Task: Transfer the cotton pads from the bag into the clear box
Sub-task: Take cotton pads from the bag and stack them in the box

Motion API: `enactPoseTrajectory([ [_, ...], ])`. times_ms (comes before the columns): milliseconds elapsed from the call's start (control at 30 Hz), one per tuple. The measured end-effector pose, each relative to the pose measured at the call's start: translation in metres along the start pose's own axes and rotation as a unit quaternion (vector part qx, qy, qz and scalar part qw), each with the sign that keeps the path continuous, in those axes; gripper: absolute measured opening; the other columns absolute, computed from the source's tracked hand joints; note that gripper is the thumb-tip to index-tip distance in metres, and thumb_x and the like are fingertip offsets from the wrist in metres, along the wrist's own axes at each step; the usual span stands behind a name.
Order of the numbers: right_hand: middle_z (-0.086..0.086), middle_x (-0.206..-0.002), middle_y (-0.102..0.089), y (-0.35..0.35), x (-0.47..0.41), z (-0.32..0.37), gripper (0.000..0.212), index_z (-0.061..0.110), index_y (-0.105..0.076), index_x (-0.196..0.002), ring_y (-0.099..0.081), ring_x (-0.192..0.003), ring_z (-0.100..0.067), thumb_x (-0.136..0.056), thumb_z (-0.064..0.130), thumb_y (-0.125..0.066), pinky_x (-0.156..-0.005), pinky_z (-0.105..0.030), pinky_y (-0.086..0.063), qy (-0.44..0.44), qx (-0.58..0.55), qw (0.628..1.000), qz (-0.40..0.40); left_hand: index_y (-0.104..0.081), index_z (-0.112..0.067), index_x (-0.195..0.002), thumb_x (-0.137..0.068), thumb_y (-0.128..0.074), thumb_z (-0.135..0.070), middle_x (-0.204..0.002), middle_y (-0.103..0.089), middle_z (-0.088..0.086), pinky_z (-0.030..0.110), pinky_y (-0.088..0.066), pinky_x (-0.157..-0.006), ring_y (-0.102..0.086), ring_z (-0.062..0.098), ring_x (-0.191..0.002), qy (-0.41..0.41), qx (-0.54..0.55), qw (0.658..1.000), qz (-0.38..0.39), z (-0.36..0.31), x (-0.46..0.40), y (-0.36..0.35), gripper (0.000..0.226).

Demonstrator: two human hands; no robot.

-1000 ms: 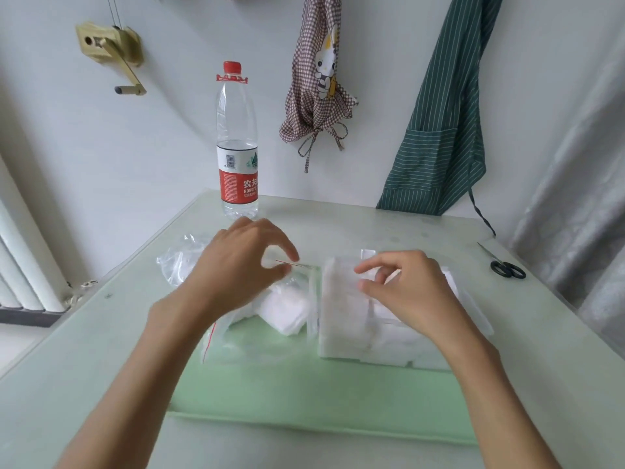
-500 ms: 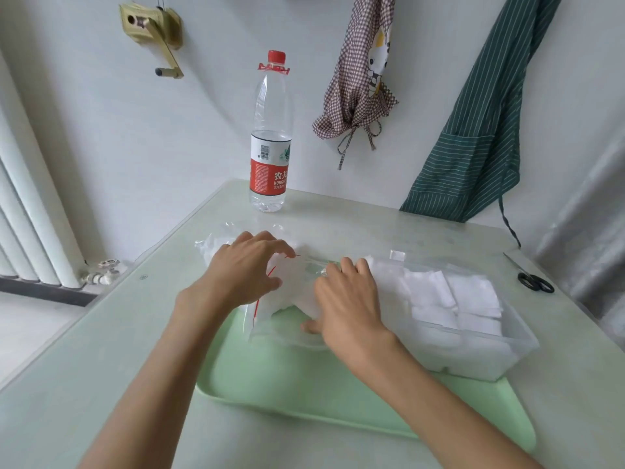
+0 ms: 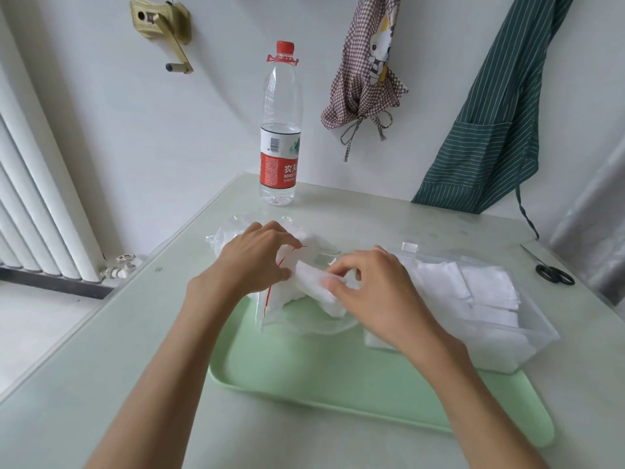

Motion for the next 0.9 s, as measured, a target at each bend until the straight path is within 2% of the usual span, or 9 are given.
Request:
enactPoseTrajectory([
  [133,0.012,-0.073,-0.069,0.013,0.000,-0.013,0.008,0.020,-0.072,-0.084,-0.060,-0.067,-0.003,-0.086,0.024,-0.065,-0.062,-0.013,-0.042,-0.077,-0.187,0.979,0.023,-0.053,-0.034,-0.129,-0.082,-0.067,-0.028,-0.135,-0.046,-0.008,0.033,-0.041,-0.092,-0.039,0.019,-0.121,-0.010,0.033,0.999,0.005,0.004,-0.001,-0.002,0.049],
  [233,0.015,-0.059,-0.064,0.021,0.002,-0.022,0.009,0.015,-0.071,-0.084,-0.052,-0.052,0.004,-0.089,0.018,-0.063,-0.052,-0.007,-0.037,-0.130,-0.308,0.941,0.048,-0.062,-0.029,-0.118,-0.082,-0.069,-0.024,-0.124,-0.058,-0.007,0.029,-0.035,-0.097,-0.046,0.018,-0.118,-0.055,0.079,0.995,-0.031,-0.002,-0.003,0.006,0.037],
  [333,0.011,-0.062,-0.060,0.028,0.006,-0.031,0.009,0.013,-0.071,-0.087,-0.048,-0.058,-0.003,-0.088,0.018,-0.064,-0.050,-0.013,-0.034,-0.173,-0.390,0.904,0.033,-0.067,-0.027,-0.106,-0.089,-0.061,-0.028,-0.107,-0.062,-0.010,0.030,-0.041,-0.088,-0.057,0.015,-0.101,0.000,0.211,0.970,-0.121,-0.008,0.000,0.031,0.018],
  [433,0.013,-0.069,-0.068,0.037,0.008,-0.041,0.009,0.015,-0.072,-0.088,-0.058,-0.068,0.000,-0.086,0.022,-0.066,-0.063,-0.016,-0.044,-0.189,-0.420,0.887,-0.033,-0.070,-0.025,-0.086,-0.089,-0.058,-0.033,-0.083,-0.070,-0.012,0.024,-0.048,-0.070,-0.066,0.010,-0.077,0.040,0.336,0.915,-0.221,-0.022,0.012,0.061,0.015],
  [500,0.015,-0.069,-0.071,0.043,0.009,-0.046,0.006,0.017,-0.072,-0.086,-0.061,-0.067,0.006,-0.084,0.022,-0.068,-0.068,-0.009,-0.049,-0.191,-0.435,0.876,-0.086,-0.073,-0.021,-0.085,-0.090,-0.059,-0.031,-0.077,-0.073,-0.009,0.013,-0.046,-0.054,-0.068,0.004,-0.068,0.007,0.391,0.902,-0.181,-0.043,0.019,0.067,0.017],
  [533,0.013,-0.071,-0.072,0.044,0.009,-0.045,0.006,0.017,-0.072,-0.086,-0.063,-0.069,0.005,-0.083,0.021,-0.069,-0.071,-0.008,-0.050,-0.186,-0.451,0.867,-0.100,-0.074,-0.020,-0.088,-0.090,-0.059,-0.030,-0.079,-0.074,-0.009,0.012,-0.047,-0.052,-0.069,0.001,-0.069,-0.009,0.410,0.900,-0.145,-0.054,0.022,0.065,0.017],
  [600,0.006,-0.079,-0.074,0.045,0.010,-0.041,0.010,0.012,-0.073,-0.091,-0.066,-0.076,0.001,-0.084,0.017,-0.068,-0.078,-0.011,-0.052,-0.175,-0.485,0.851,-0.100,-0.072,-0.019,-0.100,-0.089,-0.060,-0.028,-0.087,-0.074,-0.007,0.018,-0.056,-0.062,-0.070,0.000,-0.077,-0.027,0.424,0.901,-0.093,-0.072,0.023,0.054,0.019],
  [700,0.001,-0.083,-0.075,0.044,0.010,-0.035,0.013,0.009,-0.071,-0.097,-0.069,-0.079,-0.004,-0.086,0.012,-0.064,-0.077,-0.016,-0.055,-0.164,-0.513,0.837,-0.093,-0.069,-0.016,-0.112,-0.087,-0.064,-0.022,-0.095,-0.074,-0.005,0.025,-0.058,-0.076,-0.069,0.001,-0.086,-0.025,0.447,0.891,-0.073,-0.079,0.018,0.040,0.026],
  [900,0.000,-0.091,-0.075,0.050,0.010,-0.046,0.023,0.014,-0.072,-0.105,-0.070,-0.089,-0.010,-0.085,0.024,-0.066,-0.078,-0.023,-0.057,-0.187,-0.509,0.832,-0.120,-0.069,-0.019,-0.108,-0.088,-0.063,-0.012,-0.098,-0.074,-0.006,0.020,-0.055,-0.081,-0.069,0.005,-0.092,-0.018,0.514,0.857,-0.013,-0.085,0.014,0.023,0.022],
])
Point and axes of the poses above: each hand's wrist, its own x-axis away from the middle knuckle, its own y-axis out of the back of the hand, z = x × y, the point moved 6 cm from there along -x, towards the middle knuckle
